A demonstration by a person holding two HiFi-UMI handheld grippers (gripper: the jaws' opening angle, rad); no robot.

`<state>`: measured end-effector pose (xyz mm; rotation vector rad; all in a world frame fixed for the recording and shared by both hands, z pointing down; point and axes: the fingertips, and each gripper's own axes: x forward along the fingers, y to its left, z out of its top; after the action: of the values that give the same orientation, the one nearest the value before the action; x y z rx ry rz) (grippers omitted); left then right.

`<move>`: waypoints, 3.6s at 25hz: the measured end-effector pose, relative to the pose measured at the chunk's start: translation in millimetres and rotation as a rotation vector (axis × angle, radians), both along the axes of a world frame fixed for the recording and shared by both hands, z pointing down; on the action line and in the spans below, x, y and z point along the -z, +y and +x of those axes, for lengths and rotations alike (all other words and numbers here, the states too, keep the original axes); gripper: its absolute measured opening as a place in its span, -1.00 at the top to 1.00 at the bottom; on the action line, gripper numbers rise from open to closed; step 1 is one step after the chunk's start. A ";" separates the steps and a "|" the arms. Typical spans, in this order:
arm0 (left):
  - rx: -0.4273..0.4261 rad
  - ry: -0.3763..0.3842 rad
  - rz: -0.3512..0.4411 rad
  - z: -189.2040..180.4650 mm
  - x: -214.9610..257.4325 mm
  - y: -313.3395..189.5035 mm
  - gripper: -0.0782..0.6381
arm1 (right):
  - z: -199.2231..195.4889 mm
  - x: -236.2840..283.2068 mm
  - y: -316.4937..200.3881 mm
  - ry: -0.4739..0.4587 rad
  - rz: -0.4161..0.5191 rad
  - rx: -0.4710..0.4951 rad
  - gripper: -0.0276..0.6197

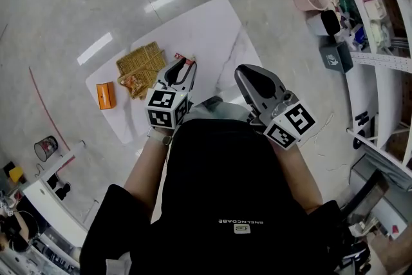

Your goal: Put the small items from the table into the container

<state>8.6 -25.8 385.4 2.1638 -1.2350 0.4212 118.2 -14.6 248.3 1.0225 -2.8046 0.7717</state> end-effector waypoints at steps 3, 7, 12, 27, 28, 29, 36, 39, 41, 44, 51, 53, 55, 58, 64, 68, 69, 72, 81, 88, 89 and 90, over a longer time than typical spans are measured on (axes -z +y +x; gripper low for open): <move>-0.005 -0.010 -0.030 1.0 -16.7 0.3 0.48 | 2.6 -7.6 1.3 0.011 -0.017 -0.010 0.87; -0.017 -0.028 -0.058 -1.4 -42.7 -0.5 0.46 | 0.1 -19.3 1.2 0.026 -0.033 -0.015 0.87; -0.016 -0.051 -0.105 -6.7 -74.6 2.2 0.43 | -0.8 -31.7 4.3 0.040 -0.053 -0.026 0.87; -0.082 -0.095 -0.219 -0.2 -174.8 7.3 0.30 | -3.4 -73.1 15.3 0.077 -0.134 -0.042 0.87; -0.084 -0.105 -0.227 -0.9 -183.0 7.4 0.29 | -4.2 -76.3 15.3 0.080 -0.138 -0.041 0.87; -0.084 -0.114 -0.236 -2.0 -191.4 7.3 0.28 | -5.2 -79.5 15.2 0.083 -0.141 -0.040 0.87; -0.089 -0.148 -0.294 -0.5 -239.7 7.1 0.19 | -2.7 -98.7 16.9 0.099 -0.179 -0.041 0.87; -0.089 -0.157 -0.311 -0.8 -260.3 3.8 0.16 | -4.2 -109.2 17.2 0.105 -0.199 -0.037 0.87; -0.084 -0.160 -0.317 -0.7 -272.6 0.7 0.14 | -5.3 -116.4 17.2 0.108 -0.210 -0.033 0.87; -0.085 -0.167 -0.330 1.1 -291.0 -1.5 0.12 | -5.9 -126.5 16.1 0.114 -0.224 -0.029 0.87; -0.055 -0.195 -0.362 -2.1 -331.5 -11.1 0.11 | -5.8 -151.9 12.8 0.137 -0.261 -0.025 0.87; -0.057 -0.204 -0.369 -0.9 -341.4 -12.8 0.11 | -3.7 -157.9 12.5 0.144 -0.273 -0.027 0.87; -0.066 -0.212 -0.378 0.8 -351.6 -14.0 0.11 | -2.1 -163.2 12.1 0.149 -0.285 -0.030 0.87; -0.073 -0.222 -0.391 1.0 -366.0 -16.4 0.11 | -1.3 -171.0 11.2 0.157 -0.300 -0.028 0.87; -0.057 -0.230 -0.427 -0.7 -393.7 -18.8 0.11 | -2.0 -185.8 6.0 0.170 -0.321 -0.020 0.87; -0.055 -0.249 -0.437 -1.7 -410.8 -19.9 0.11 | -1.7 -193.2 2.0 0.178 -0.327 -0.013 0.87; -0.055 -0.253 -0.439 -1.2 -414.8 -20.6 0.11 | -0.4 -194.8 1.0 0.180 -0.329 -0.014 0.87; -0.064 -0.271 -0.441 -0.1 -425.8 -22.9 0.11 | 3.0 -200.2 -0.3 0.184 -0.342 -0.021 0.87; -0.080 -0.300 -0.483 3.5 -449.0 -25.8 0.12 | 5.4 -211.5 1.1 0.180 -0.371 -0.032 0.87; -0.075 -0.335 -0.519 -1.1 -463.5 -24.5 0.13 | 12.9 -216.2 1.0 0.184 -0.383 -0.045 0.87; -0.073 -0.341 -0.522 -1.8 -465.1 -24.3 0.16 | 14.1 -216.9 1.0 0.184 -0.384 -0.047 0.87; -0.069 -0.348 -0.523 -2.4 -466.2 -24.7 0.21 | 15.0 -217.6 1.0 0.184 -0.386 -0.049 0.87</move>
<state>6.1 -50.4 851.6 1.7268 -1.0717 1.0587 133.2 -13.6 465.8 1.0327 -2.3587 1.1053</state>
